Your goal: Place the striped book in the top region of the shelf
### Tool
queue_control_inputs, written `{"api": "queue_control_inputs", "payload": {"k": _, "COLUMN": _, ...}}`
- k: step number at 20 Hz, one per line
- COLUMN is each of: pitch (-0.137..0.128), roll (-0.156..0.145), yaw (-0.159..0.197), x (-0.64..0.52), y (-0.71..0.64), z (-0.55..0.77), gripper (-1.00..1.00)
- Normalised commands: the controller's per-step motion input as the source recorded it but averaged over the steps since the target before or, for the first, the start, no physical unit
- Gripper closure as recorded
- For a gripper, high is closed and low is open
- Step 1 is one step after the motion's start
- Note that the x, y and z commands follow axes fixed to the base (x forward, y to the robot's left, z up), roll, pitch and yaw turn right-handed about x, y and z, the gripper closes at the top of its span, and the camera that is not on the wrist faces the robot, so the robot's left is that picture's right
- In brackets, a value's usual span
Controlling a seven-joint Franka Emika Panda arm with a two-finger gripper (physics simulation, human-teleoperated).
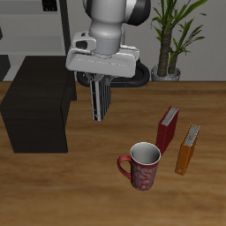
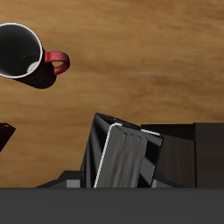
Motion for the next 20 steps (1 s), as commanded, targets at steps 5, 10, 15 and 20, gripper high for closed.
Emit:
{"api": "queue_control_inputs", "payload": {"k": 5, "pitch": 0.007, "roll": 0.007, "yaw": 0.034, "x": -0.19, "y": 0.23, "z": 0.01, "gripper": 1.0}}
{"api": "queue_control_inputs", "payload": {"k": 10, "pitch": 0.038, "roll": -0.045, "yaw": 0.039, "x": -0.15, "y": 0.26, "z": -0.13, "gripper": 1.0}}
{"api": "queue_control_inputs", "payload": {"k": 15, "pitch": 0.031, "roll": -0.054, "yaw": 0.064, "x": -0.1, "y": 0.16, "z": -0.16, "gripper": 1.0}}
{"api": "queue_control_inputs", "payload": {"k": 20, "pitch": 0.046, "roll": -0.041, "yaw": 0.052, "x": -0.11, "y": 0.12, "z": -0.15, "gripper": 1.0}}
